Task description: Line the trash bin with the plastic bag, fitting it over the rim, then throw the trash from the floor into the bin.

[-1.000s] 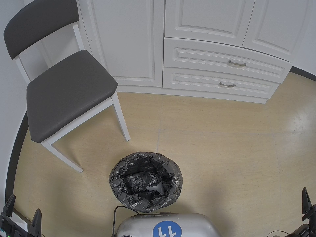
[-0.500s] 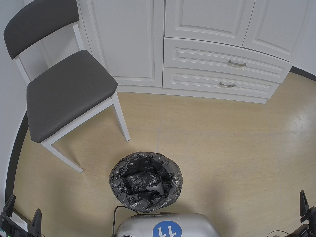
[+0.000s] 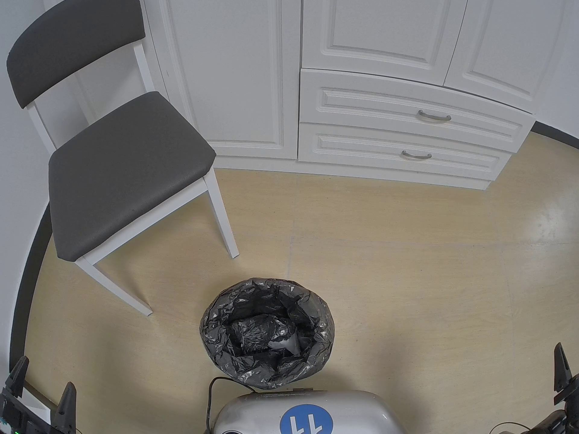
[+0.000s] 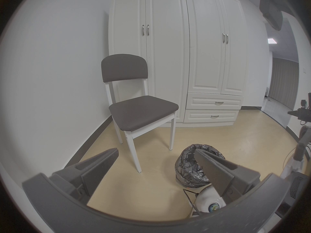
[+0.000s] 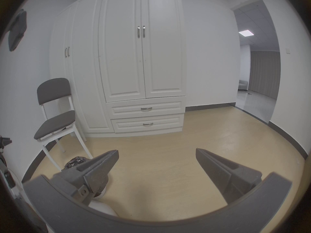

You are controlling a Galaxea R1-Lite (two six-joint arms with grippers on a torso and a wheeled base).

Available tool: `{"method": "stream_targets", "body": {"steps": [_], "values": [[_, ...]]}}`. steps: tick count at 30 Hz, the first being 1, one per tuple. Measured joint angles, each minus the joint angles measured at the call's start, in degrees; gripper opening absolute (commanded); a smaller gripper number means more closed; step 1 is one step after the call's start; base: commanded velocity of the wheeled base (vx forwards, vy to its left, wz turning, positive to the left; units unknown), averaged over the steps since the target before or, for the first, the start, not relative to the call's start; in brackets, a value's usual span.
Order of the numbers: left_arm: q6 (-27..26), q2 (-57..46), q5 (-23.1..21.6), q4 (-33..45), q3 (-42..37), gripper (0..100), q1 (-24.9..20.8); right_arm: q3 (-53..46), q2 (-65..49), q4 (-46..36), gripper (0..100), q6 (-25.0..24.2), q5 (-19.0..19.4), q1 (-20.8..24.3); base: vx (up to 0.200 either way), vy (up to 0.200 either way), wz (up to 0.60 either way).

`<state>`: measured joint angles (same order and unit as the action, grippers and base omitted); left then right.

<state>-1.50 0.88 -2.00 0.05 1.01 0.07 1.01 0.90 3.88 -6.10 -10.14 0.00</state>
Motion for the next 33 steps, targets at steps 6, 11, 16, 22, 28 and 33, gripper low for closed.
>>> {"method": "stream_targets", "body": {"steps": [6, 11, 16, 22, 28, 33], "values": [[0.0, 0.0, 0.0, 0.0, 0.0, 100, 0.0, 0.0, 0.0, -0.2, 100, 8.3, 2.1, 0.0, 0.0, 0.0, 0.0], [0.0, 0.0, 0.0, 0.0, 0.0, 100, 0.0, 0.0, 0.0, -0.7, 100, 10.5, 2.7, 0.0, 0.0, 0.0, 0.0], [0.0, 0.0, 0.0, 0.0, 0.0, 100, 0.0, 0.0, 0.0, -2.7, 100, 8.3, 8.5, 0.0, 0.0, 0.0, 0.0], [0.0, 0.0, 0.0, 0.0, 0.0, 100, 0.0, 0.0, 0.0, -4.3, 100, 7.2, 11.5, 0.0, 0.0, 0.0, 0.0], [0.0, 0.0, 0.0, 0.0, 0.0, 100, 0.0, 0.0, 0.0, -4.1, 100, 6.8, 11.1, 0.0, 0.0, 0.0, 0.0], [0.0, 0.0, 0.0, 0.0, 0.0, 100, 0.0, 0.0, 0.0, -4.2, 100, 7.4, 11.1, 0.0, 0.0, 0.0, 0.0]]}}
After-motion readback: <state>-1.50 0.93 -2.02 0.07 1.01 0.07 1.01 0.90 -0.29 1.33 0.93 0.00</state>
